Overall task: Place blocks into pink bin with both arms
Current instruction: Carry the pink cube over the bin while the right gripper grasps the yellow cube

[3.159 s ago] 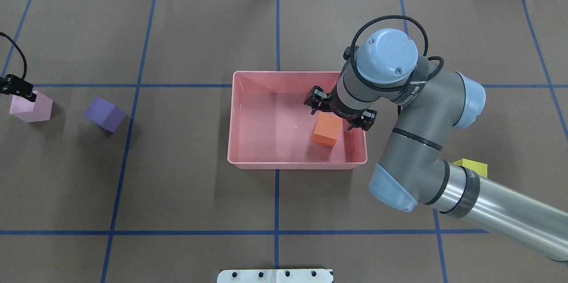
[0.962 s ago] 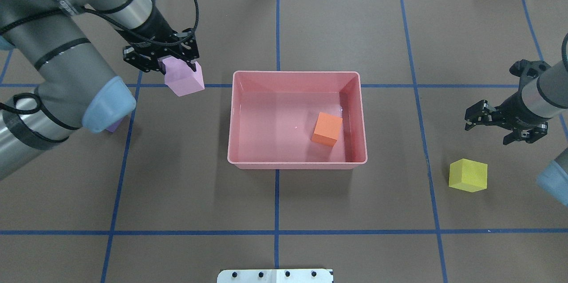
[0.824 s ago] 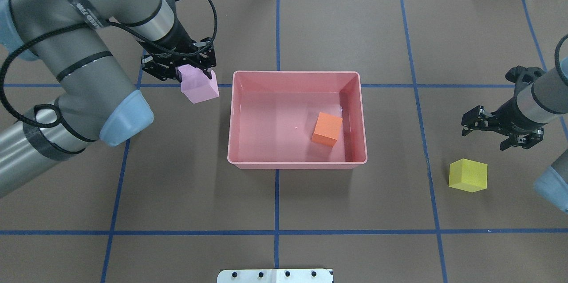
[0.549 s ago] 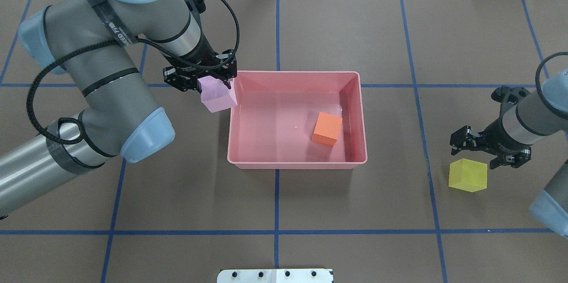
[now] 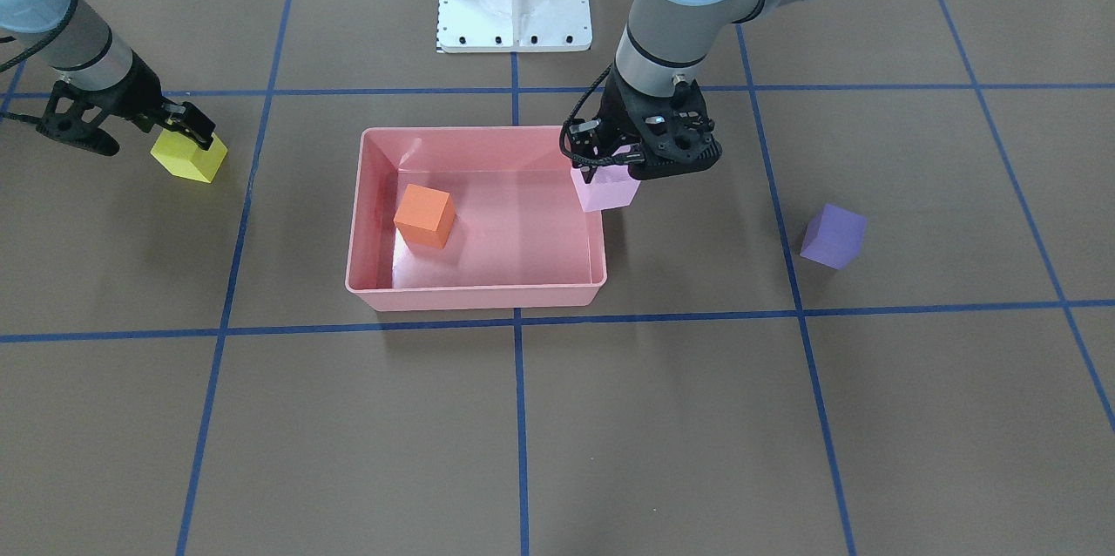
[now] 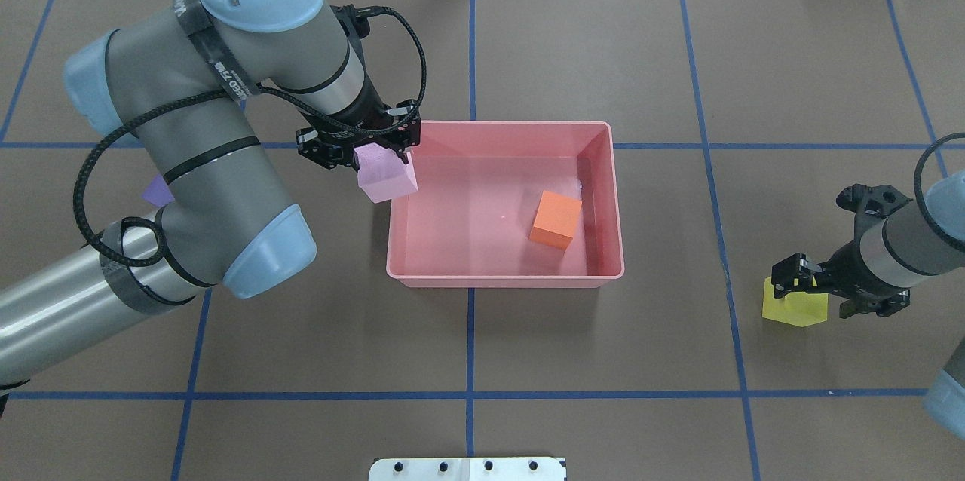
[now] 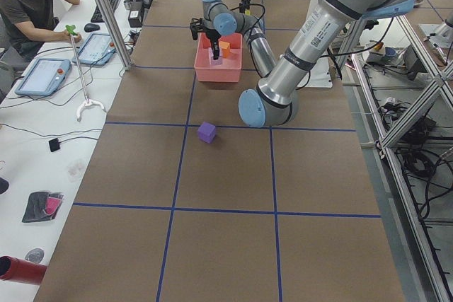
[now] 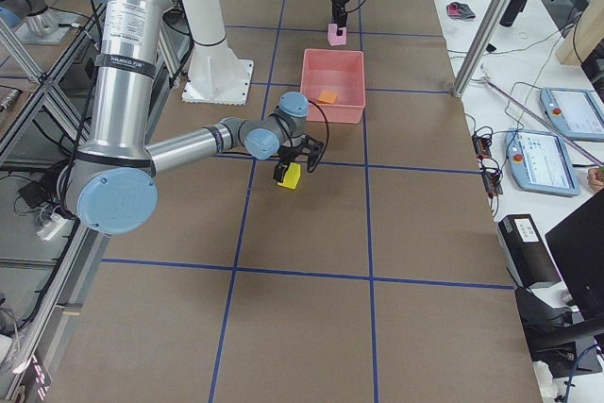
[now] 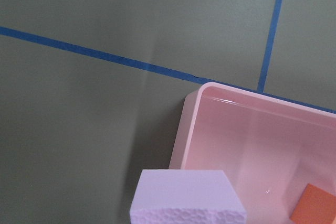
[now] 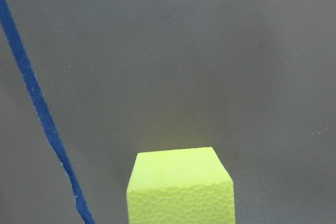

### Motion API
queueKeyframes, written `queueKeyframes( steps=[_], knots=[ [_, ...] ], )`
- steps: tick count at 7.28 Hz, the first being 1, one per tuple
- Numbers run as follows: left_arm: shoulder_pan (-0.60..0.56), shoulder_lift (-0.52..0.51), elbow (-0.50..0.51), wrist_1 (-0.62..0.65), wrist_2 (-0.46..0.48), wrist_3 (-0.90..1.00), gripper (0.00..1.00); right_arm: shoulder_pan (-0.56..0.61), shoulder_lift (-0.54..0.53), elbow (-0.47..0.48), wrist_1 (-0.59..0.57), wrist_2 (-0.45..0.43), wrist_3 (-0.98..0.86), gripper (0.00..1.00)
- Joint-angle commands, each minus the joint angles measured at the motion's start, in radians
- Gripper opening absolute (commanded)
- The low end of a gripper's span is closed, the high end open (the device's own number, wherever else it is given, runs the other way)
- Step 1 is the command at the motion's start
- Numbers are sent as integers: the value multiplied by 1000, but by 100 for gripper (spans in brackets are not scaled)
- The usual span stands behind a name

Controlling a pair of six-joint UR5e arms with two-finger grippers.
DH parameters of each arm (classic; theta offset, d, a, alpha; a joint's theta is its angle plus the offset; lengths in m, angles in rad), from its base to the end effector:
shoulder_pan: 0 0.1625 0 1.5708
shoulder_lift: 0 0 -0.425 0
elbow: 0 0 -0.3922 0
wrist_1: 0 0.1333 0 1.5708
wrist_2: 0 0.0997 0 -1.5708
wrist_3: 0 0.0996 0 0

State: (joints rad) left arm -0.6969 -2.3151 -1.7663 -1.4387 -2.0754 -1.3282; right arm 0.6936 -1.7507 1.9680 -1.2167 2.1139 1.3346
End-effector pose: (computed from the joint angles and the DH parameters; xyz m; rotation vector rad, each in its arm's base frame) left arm 0.4447 -0.4833 0.1466 -0.0674 0.9205 -0.2180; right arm -0.2836 -0.3422 0.5139 -0.2228 -0.7365 0.2796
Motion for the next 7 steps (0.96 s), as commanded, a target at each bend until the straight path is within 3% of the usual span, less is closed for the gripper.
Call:
queueKeyframes(
  steps=[1,2,3,4,5,6,7],
  knots=[
    [39,-32,37,4,41,-2,0,-13,16,-23,5,-6,8,95],
    [60,-35,59,1,49,-2,0,-10,29,-14,5,-6,12,25],
    [68,-71,100,0,52,0,0,-5,37,1,3,3,11,0],
    [83,-90,128,-2,54,0,0,39,57,50,-9,30,11,0],
    [97,-89,139,-6,52,1,0,141,101,60,-23,144,12,0],
    [108,-90,155,-11,54,1,0,230,232,57,-141,249,12,0],
    [114,-90,191,-53,52,1,0,242,451,52,-382,256,20,0]
  ],
)
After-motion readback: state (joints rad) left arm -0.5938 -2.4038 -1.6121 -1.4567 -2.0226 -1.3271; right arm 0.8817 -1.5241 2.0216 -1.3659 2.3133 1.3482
